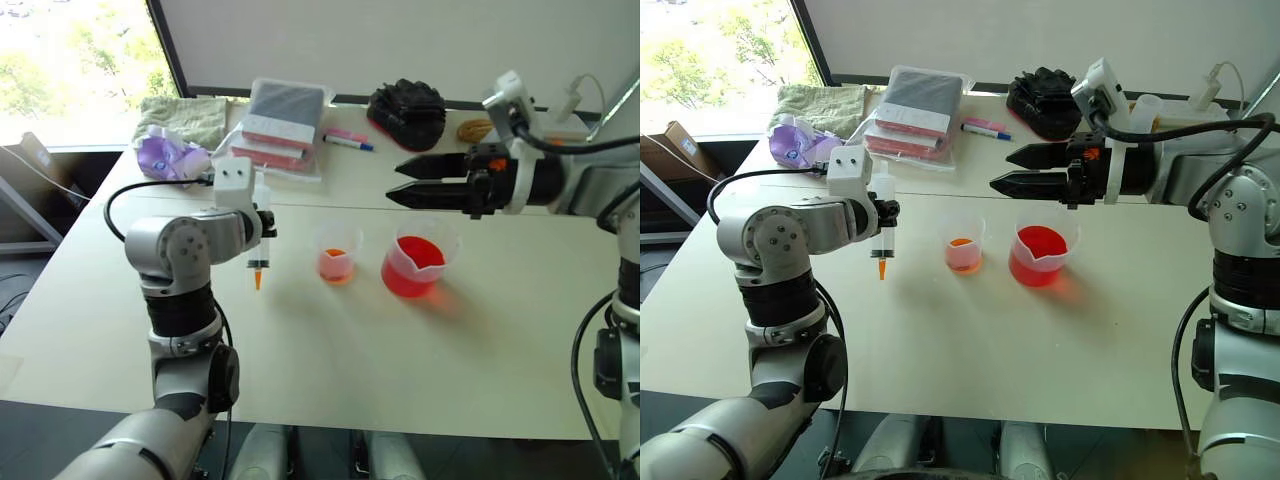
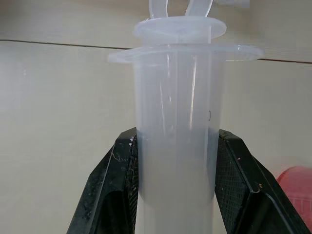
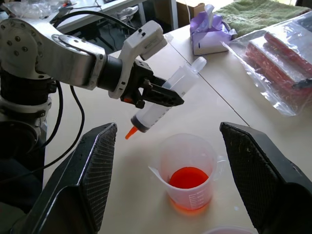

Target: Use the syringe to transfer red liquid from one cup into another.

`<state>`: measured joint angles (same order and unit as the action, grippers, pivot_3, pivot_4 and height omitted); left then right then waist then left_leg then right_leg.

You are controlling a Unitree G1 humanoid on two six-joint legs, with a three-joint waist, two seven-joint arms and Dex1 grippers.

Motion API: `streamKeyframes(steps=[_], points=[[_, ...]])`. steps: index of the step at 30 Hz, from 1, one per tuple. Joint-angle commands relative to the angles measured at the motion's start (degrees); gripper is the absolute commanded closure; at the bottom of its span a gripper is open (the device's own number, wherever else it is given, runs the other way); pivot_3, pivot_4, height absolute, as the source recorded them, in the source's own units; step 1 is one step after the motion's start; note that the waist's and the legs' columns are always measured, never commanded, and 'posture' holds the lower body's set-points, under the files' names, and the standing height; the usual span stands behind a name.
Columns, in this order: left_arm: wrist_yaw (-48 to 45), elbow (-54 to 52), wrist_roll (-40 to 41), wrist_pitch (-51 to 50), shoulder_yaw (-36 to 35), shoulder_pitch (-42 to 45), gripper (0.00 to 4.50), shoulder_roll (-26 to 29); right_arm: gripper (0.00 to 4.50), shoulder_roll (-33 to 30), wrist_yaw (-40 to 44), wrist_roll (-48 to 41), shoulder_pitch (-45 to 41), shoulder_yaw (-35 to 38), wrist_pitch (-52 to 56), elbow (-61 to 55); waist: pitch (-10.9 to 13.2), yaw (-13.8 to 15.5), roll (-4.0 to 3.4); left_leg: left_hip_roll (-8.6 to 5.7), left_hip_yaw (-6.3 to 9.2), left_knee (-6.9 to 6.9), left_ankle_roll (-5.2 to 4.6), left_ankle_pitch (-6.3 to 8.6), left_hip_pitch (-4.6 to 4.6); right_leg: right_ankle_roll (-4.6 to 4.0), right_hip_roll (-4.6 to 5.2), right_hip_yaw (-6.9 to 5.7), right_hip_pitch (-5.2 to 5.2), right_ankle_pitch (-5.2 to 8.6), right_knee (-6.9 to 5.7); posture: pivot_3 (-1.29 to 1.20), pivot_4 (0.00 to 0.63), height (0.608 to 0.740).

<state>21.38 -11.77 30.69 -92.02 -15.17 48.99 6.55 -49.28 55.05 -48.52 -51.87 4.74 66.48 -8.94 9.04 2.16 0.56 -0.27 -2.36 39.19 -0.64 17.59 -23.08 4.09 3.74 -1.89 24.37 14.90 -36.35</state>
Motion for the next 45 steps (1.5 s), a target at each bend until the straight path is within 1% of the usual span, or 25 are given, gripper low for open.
streamKeyframes(steps=[1, 4, 8, 12, 15, 21, 26, 28, 35, 40, 45], points=[[2.4, 1.0, 4.6, -0.5, -0.5, 0.1, 2.92, -1.0, 0.98, -0.8, -0.8, -0.6, 0.1, 2.2, -0.4, -2.0, 0.0, 0.0, 0.00, 0.00, 0.00, 0.00, 0.01, 0.00, 0.00, 0.00, 0.00, 0.00, 0.00, 0.00, 0.00, 0.00, 0.150, 0.740], [5.4, 4.4, 7.0, -0.5, -1.2, 0.9, 2.92, -2.2, 0.98, -0.7, -1.9, -1.2, 0.7, 2.9, 0.2, -2.9, 0.0, 0.0, 0.00, 0.00, 0.00, 0.00, 0.01, 0.00, 0.00, 0.00, 0.01, 0.00, 0.01, 0.00, 0.00, 0.00, 0.150, 0.740], [12.0, 11.8, 11.3, -0.5, -5.2, 2.9, 2.92, -4.9, 0.98, -0.4, -3.8, -1.5, 0.9, 3.6, 0.9, -3.2, 0.0, 0.0, 0.00, 0.00, 0.00, 0.00, 0.03, -0.02, -0.01, 0.00, 0.01, 0.00, 0.04, 0.00, -0.02, 0.00, 0.150, 0.740], [19.3, 17.1, 16.6, -0.5, -7.2, 4.1, 2.92, -4.7, 0.98, -0.3, -5.1, -2.0, 1.6, 4.2, 1.3, -4.0, 0.0, 0.0, 0.00, 0.00, 0.00, 0.00, 0.04, -0.02, -0.01, 0.00, 0.01, 0.00, 0.05, 0.00, -0.05, 0.00, 0.150, 0.740], [24.8, 19.7, 20.8, -0.5, -8.3, 4.8, 2.92, -4.1, 0.98, -0.2, -6.1, -2.7, 2.2, 4.8, 1.6, -4.6, 0.0, 0.0, 0.00, -0.01, 0.00, 0.00, 0.04, -0.03, -0.01, 0.00, 0.01, 0.00, 0.05, 0.00, -0.05, 0.00, 0.150, 0.740], [33.7, 23.0, 30.0, -0.5, -7.2, 5.2, 2.92, -2.0, 0.98, 0.2, -7.4, -3.3, 2.9, 5.1, 1.5, -5.1, 0.0, 0.0, 0.00, -0.02, 0.00, 0.00, 0.10, -0.06, 0.01, 0.00, 0.01, 0.00, 0.05, 0.00, -0.07, 0.00, 0.150, 0.740], [38.9, 23.8, 36.9, -0.5, -5.2, 4.4, 2.92, 0.0, 0.98, 0.4, -7.9, -3.5, 3.3, 5.0, 1.2, -5.1, 0.0, 0.0, 0.00, -0.03, 0.00, 0.00, 0.16, -0.09, 0.01, 0.00, 0.01, 0.00, 0.06, 0.00, -0.09, 0.00, 0.150, 0.740], [40.8, 23.3, 39.1, -0.5, -4.4, 3.7, 1.94, 0.6, 0.92, 0.5, -8.0, -3.6, 3.3, 5.0, 1.1, -5.1, 0.0, 0.0, 0.00, -0.03, 0.00, 0.00, 0.18, -0.11, 0.01, 0.00, 0.01, 0.00, 0.06, 0.00, -0.10, 0.00, 0.150, 0.740], [48.5, 23.2, 48.2, -0.5, -4.3, 2.1, 0.08, 1.0, 0.92, 1.1, -8.0, -3.2, 3.4, 4.6, 0.4, -4.5, 0.0, 0.0, 0.00, -0.05, 0.00, 0.01, 0.26, -0.15, 0.02, 0.00, 0.01, 0.00, 0.06, 0.00, -0.14, 0.00, 0.150, 0.740], [50.9, 21.9, 52.5, -0.5, -3.4, 1.5, 0.03, 2.8, 0.92, 1.2, -7.9, -3.0, 3.7, 4.4, 0.0, -4.3, 0.0, -0.1, 0.00, -0.05, 0.00, 0.02, 0.29, -0.17, 0.03, 0.00, 0.00, 0.01, 0.06, 0.00, -0.17, 0.00, 0.150, 0.740], [49.9, 14.7, 51.6, 1.0, -4.0, -0.6, 0.03, 4.1, 0.92, 1.4, -7.8, -2.8, 4.0, 4.3, -0.4, -4.2, 0.0, -0.1, 0.00, -0.06, 0.00, 0.02, 0.34, -0.20, 0.05, 0.00, 0.00, 0.01, 0.06, 0.00, -0.20, 0.00, 0.150, 0.740]])
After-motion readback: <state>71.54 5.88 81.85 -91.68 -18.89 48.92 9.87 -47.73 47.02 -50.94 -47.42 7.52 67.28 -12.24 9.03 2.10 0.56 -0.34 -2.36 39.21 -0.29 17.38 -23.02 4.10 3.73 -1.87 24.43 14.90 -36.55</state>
